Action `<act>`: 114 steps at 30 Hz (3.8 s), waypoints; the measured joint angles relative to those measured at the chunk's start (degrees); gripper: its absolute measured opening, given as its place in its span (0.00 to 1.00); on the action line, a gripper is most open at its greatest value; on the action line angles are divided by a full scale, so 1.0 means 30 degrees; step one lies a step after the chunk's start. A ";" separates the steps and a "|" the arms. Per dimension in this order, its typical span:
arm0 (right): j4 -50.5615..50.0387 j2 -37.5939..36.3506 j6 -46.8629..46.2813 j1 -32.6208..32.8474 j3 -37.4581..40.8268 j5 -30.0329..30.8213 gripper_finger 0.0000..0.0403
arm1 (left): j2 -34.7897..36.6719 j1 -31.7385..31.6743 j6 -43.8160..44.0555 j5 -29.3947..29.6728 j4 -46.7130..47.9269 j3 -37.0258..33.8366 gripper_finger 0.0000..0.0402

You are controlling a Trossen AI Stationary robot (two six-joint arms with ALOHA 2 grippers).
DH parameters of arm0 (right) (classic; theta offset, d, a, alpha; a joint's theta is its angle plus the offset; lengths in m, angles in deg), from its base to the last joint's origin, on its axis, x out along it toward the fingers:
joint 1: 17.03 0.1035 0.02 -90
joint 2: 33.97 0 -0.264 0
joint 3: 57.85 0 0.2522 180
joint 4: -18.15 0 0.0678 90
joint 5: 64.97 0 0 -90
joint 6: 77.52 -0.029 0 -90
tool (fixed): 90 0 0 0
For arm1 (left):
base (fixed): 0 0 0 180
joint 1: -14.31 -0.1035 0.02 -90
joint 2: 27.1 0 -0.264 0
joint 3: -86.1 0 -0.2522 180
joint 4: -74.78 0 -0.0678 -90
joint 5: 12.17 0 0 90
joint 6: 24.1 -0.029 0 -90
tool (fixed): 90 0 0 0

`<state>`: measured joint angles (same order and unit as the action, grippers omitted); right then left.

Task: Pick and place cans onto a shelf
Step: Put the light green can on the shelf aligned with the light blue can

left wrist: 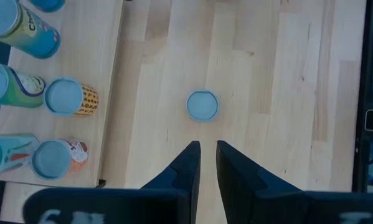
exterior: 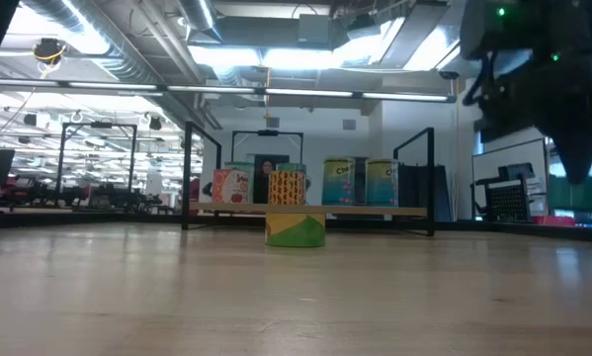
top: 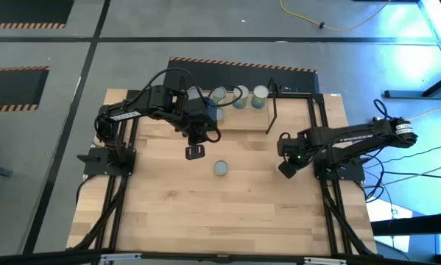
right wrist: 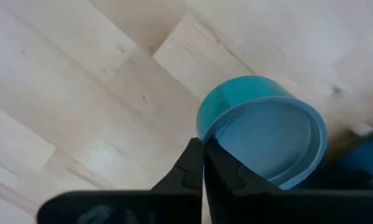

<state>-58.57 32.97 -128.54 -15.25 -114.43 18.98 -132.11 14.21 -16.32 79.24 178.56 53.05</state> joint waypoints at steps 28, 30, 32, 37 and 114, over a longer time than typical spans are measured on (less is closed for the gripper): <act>-0.9019 0.5698 0.6515 -0.0756 -1.6262 0.4542 0.00 | 0.0000 0.0006 -0.0696 0.0000 0.0000 0.0000 0.11; -0.9029 0.6530 0.7502 -0.1233 -1.7428 0.4883 0.00 | 0.0000 0.0007 -0.0687 0.0000 0.0000 0.0000 0.11; -0.9001 0.7460 0.8643 -0.1741 -1.8645 0.4883 0.00 | 0.0000 0.0007 -0.0672 0.0000 0.0000 0.0000 0.11; -0.8998 0.9638 1.1165 -0.2980 -2.1186 0.4864 0.00 | 0.0000 0.0007 -0.0658 0.0000 0.0000 0.0000 0.11; -0.4293 2.0837 1.9025 -0.8393 -2.4722 0.1972 0.07 | 0.3235 0.0095 0.1221 0.0641 0.0000 0.0000 0.11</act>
<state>-71.45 95.48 -71.46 -40.43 -188.60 24.90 -122.40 14.50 -12.66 81.16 178.56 53.05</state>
